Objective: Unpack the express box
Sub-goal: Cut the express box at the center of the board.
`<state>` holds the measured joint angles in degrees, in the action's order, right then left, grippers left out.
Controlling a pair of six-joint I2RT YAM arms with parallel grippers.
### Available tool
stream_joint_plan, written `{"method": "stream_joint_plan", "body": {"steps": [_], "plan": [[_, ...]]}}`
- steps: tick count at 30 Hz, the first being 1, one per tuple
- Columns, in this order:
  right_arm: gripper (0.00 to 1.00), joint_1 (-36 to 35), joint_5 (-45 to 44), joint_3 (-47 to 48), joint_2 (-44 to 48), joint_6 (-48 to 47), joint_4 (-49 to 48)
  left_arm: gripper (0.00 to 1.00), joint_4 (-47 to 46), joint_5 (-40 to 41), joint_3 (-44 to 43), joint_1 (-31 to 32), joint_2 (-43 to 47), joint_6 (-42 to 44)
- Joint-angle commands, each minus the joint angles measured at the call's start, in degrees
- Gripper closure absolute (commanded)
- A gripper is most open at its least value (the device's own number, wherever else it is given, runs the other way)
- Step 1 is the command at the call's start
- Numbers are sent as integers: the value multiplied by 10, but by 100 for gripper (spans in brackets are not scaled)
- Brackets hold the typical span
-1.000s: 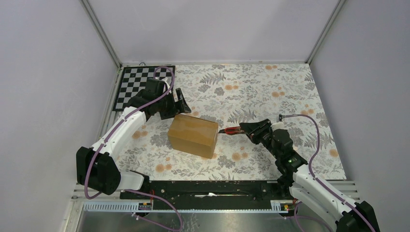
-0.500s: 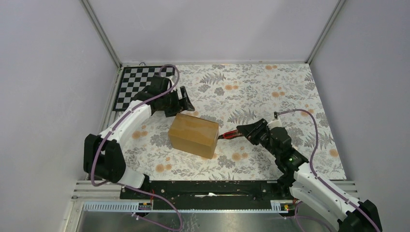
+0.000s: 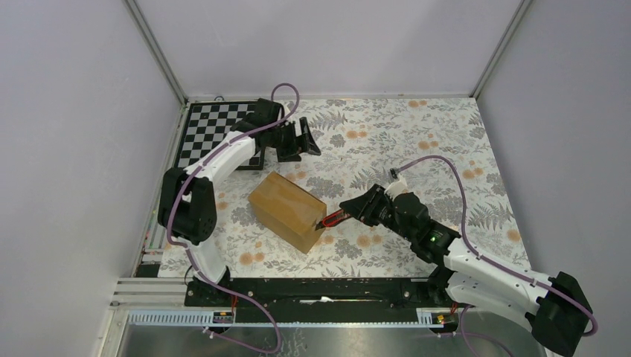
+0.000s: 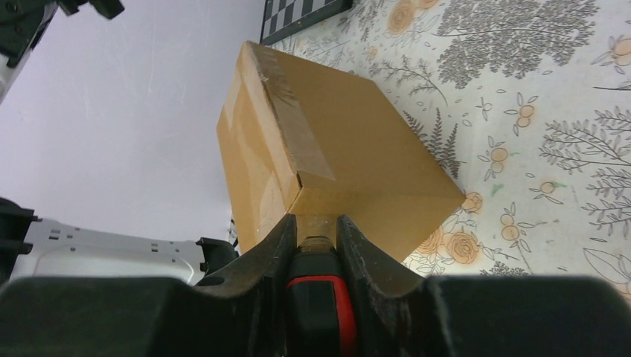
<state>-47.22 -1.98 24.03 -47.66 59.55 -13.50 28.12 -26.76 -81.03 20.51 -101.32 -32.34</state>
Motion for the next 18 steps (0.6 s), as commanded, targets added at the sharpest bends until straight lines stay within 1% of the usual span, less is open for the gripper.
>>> {"method": "stream_joint_plan", "body": {"steps": [1,5,10,15,18], "plan": [[100,-16,-1,37,-8,-26,-49,18,-32,-46,-43,29,-9,17],[100,-17,6,46,-9,-39,-28,17,-32,-58,-54,44,-14,21],[100,-17,13,48,17,-60,4,16,-30,-65,-71,54,-5,22],[100,-17,15,59,62,-107,50,16,-15,-53,-89,56,14,29],[100,-17,18,74,76,-133,81,16,19,-22,-101,57,32,50]]}}
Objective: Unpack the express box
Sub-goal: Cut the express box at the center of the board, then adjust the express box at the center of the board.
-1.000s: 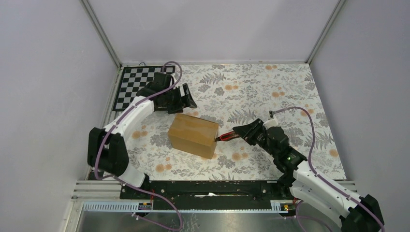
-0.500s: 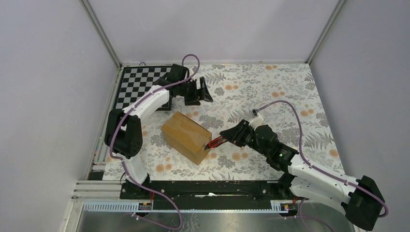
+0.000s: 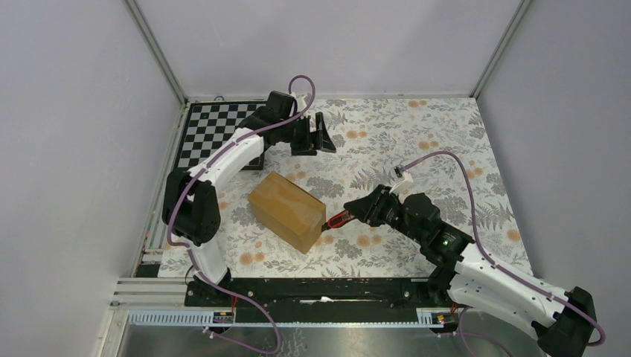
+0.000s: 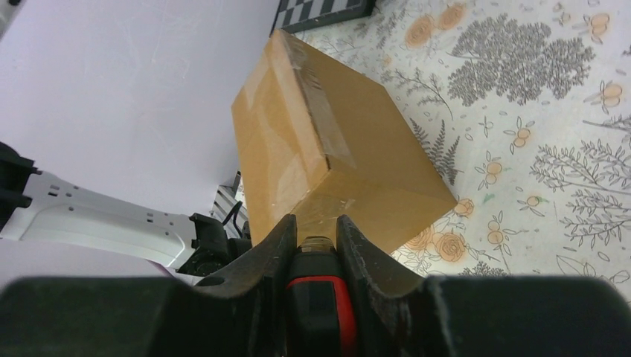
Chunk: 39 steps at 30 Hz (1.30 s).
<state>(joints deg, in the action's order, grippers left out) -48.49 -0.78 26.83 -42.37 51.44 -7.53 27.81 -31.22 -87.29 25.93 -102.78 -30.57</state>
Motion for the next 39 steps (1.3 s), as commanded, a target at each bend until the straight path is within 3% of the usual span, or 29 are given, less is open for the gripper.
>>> {"method": "stream_joint_plan", "body": {"steps": [1,5,7,13,18,22,28,34,39], "plan": [[100,-5,6,50,26,-59,28,17,33,37,-36,3,57,35],[100,-4,-7,77,27,-89,59,21,101,125,-21,4,114,14],[100,-5,-28,103,17,-111,96,22,168,211,-29,14,138,1],[100,-4,-136,150,-15,-160,153,17,297,381,10,70,240,-104],[100,-5,-195,153,-40,-218,90,1,317,402,96,93,337,-211],[100,-5,-194,136,-73,-258,-24,1,323,398,122,127,359,-278],[100,-5,-142,125,-164,-290,-175,1,362,462,114,159,351,-415],[100,-19,-104,130,-195,-293,-205,1,422,490,113,173,349,-507],[100,-37,-81,124,-214,-293,-236,1,369,474,164,173,387,-535]]}}
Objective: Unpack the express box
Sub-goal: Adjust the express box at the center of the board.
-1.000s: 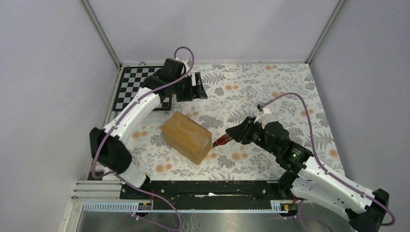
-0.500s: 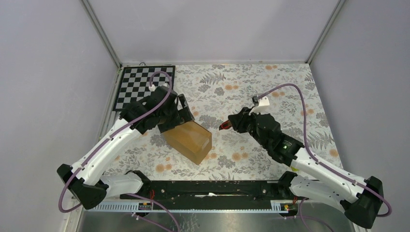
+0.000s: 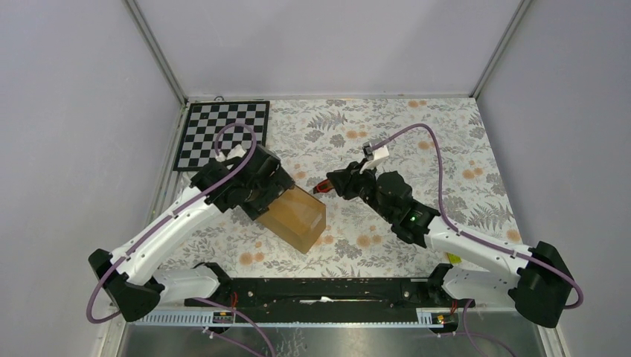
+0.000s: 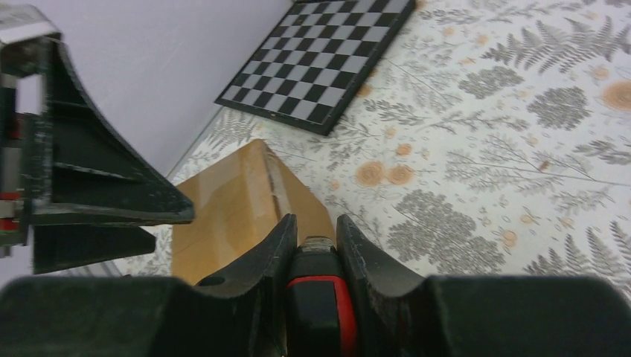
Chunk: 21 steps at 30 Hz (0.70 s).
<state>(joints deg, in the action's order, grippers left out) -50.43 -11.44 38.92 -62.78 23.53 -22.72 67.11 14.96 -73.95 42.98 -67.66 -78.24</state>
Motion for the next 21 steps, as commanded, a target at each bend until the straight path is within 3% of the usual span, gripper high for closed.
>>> {"method": "stream_joint_plan", "body": {"steps": [1,16,21], "plan": [[100,-22,29,3,-15,-12,-90,1,-26,17,41,2,44,-75],[100,-63,14,0,-32,-3,-93,1,-49,-31,40,-8,-20,-53],[100,-71,15,-1,-35,1,-92,1,23,-10,-26,-8,-64,-37]]}}
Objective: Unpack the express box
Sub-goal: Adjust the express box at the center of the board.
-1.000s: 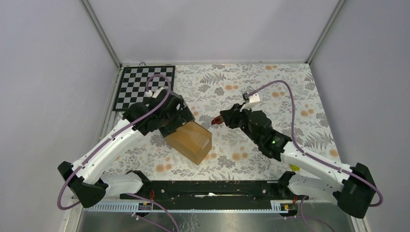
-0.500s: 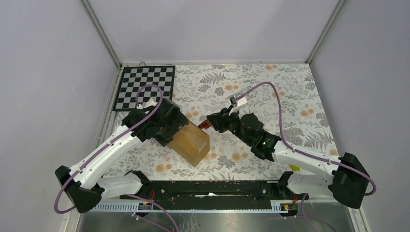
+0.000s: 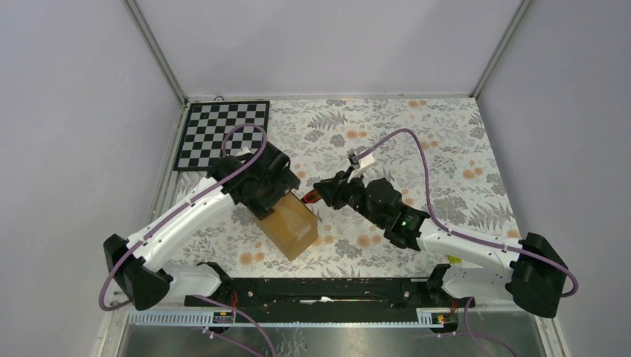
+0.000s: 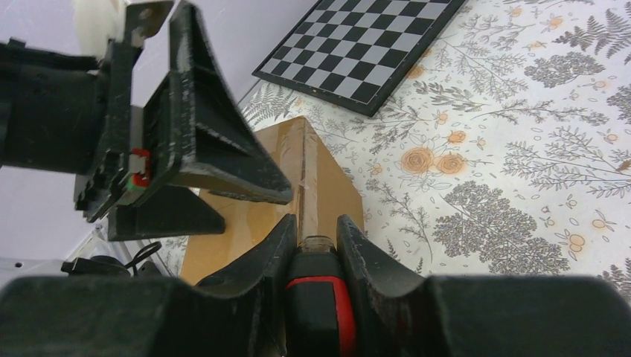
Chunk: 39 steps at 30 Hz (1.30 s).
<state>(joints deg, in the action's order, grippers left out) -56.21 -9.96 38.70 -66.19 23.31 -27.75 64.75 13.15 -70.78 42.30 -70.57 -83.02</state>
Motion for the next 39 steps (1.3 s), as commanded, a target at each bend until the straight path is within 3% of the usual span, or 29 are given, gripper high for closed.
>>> {"method": "stream_joint_plan", "body": {"steps": [1,12,21,30,39], "plan": [[100,-14,-2,1,-1,2,-41,1,61,8,-68,-2,-44,16],[100,-15,-15,8,18,-2,-8,1,49,-18,-181,-7,-135,136],[100,-19,-23,-8,62,12,21,1,110,18,-209,-53,-113,185],[100,-19,-44,20,112,20,82,1,162,6,-101,-79,-24,190],[100,-22,-22,57,114,-10,98,1,89,-39,-37,-84,6,188]]}}
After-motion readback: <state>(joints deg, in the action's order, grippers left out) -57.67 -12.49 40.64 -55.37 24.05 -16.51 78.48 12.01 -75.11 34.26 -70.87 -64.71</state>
